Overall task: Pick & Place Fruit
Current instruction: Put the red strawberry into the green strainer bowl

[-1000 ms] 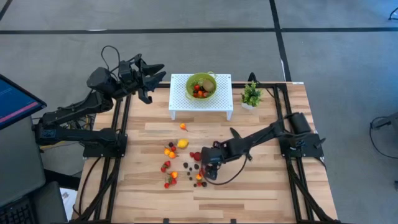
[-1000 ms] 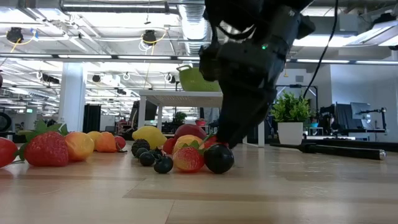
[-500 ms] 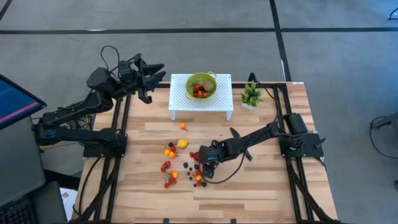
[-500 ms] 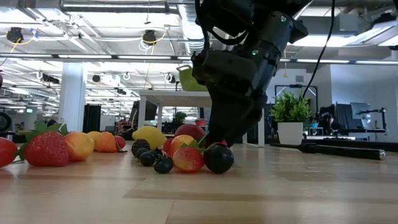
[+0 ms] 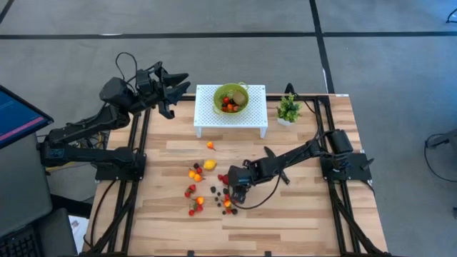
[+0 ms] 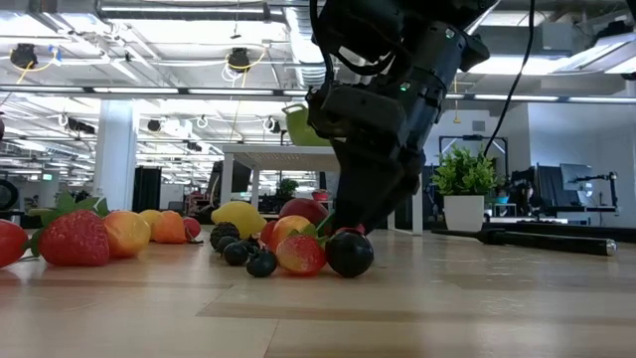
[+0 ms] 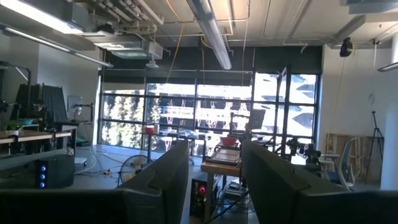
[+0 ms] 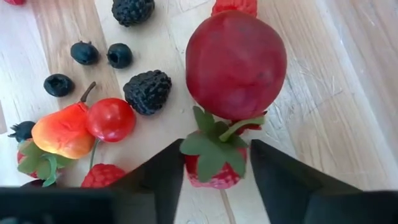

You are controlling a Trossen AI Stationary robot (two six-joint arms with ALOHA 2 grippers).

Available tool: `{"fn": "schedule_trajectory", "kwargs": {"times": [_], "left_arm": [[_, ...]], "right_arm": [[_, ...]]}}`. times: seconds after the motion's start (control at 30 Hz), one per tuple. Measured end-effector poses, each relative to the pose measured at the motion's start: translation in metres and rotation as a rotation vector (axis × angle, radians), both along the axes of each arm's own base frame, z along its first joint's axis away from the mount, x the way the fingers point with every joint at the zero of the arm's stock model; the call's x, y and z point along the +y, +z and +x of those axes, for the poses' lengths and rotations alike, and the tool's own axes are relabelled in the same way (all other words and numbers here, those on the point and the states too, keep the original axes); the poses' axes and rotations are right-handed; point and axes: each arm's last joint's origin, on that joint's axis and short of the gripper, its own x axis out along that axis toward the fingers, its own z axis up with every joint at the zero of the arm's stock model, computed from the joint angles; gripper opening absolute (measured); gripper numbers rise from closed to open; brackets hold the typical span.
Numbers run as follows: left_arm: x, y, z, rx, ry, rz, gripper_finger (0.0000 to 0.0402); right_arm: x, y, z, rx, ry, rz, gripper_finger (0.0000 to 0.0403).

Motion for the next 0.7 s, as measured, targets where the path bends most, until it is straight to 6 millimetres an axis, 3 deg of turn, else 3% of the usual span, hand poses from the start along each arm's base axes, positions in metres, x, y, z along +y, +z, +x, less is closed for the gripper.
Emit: {"fn": "schedule_trajectory", "kwargs": {"times": [0.17,0.33,0.5,0.7], "left_arm": [[0.000,0.000,0.000,0.000,0.000,0.000,0.0142],[0.000,0.000,0.000,0.000,0.000,0.000,0.0142],[0.000,0.000,0.000,0.000,0.000,0.000,0.0142],[0.000,0.000,0.000,-0.001,0.000,0.000,0.0142]], "right_arm": [[0.000,0.000,-0.001,0.010,0.001,0.001,0.0119],[0.000,0.000,-0.003,0.030,0.003,0.000,0.0121],[-0.002,0.005,-0.009,0.064,0.004,-0.007,0.0157],[-0.011,0.037,-0.018,0.034,0.006,-0.024,0.0131]]}}
